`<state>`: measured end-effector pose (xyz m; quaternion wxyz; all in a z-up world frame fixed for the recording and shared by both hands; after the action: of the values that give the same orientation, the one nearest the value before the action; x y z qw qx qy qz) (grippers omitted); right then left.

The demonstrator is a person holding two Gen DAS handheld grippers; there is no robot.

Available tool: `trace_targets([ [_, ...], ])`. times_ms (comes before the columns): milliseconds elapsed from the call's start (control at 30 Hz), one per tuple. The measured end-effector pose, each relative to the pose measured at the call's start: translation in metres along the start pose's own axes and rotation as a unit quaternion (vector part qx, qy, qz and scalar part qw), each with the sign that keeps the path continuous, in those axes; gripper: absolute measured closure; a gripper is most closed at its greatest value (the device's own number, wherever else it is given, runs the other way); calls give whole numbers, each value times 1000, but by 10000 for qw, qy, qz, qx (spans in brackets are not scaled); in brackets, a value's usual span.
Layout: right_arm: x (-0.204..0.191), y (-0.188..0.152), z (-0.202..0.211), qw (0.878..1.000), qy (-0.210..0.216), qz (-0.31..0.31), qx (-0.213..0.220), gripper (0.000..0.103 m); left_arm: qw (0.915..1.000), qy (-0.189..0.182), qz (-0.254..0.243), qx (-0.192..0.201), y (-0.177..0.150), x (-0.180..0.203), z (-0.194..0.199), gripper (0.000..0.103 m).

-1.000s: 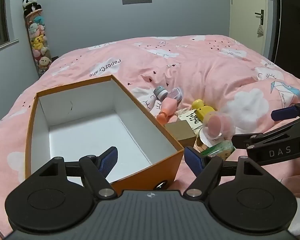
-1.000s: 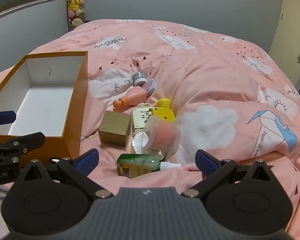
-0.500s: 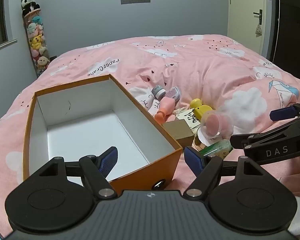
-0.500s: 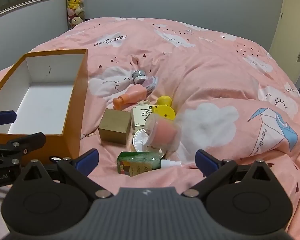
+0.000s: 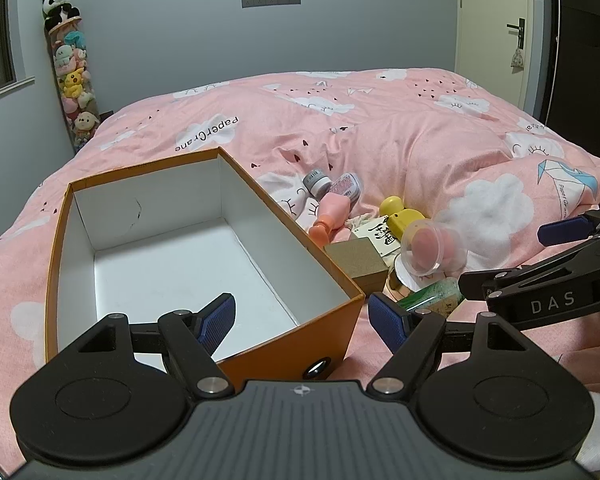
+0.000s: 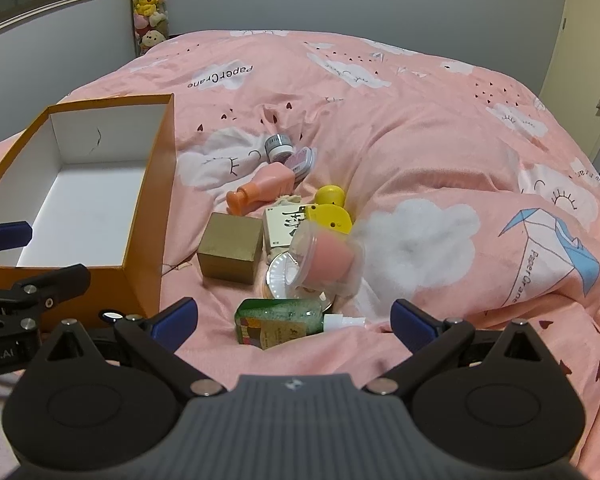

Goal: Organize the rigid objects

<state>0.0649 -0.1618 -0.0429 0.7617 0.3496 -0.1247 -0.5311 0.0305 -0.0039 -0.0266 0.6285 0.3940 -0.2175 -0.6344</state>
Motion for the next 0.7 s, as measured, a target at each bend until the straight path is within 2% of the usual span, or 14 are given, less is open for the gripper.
trace_targets([
  [700, 2, -2, -4, 9999, 29, -95, -112, 2, 10000, -6, 1, -14, -2, 1, -1, 14],
])
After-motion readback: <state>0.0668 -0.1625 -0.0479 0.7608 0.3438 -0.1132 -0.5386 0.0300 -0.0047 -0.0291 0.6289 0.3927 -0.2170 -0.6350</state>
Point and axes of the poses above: each gripper's, at about its wrist camera, not at the fingertips, and z roughly against the way its jaws point, x to its right, y to its top, the point moved 4 cm from there along -z, roughly the way its jaws point, and after that the axes turned 15 degrees about y, right-handed, at the moved point
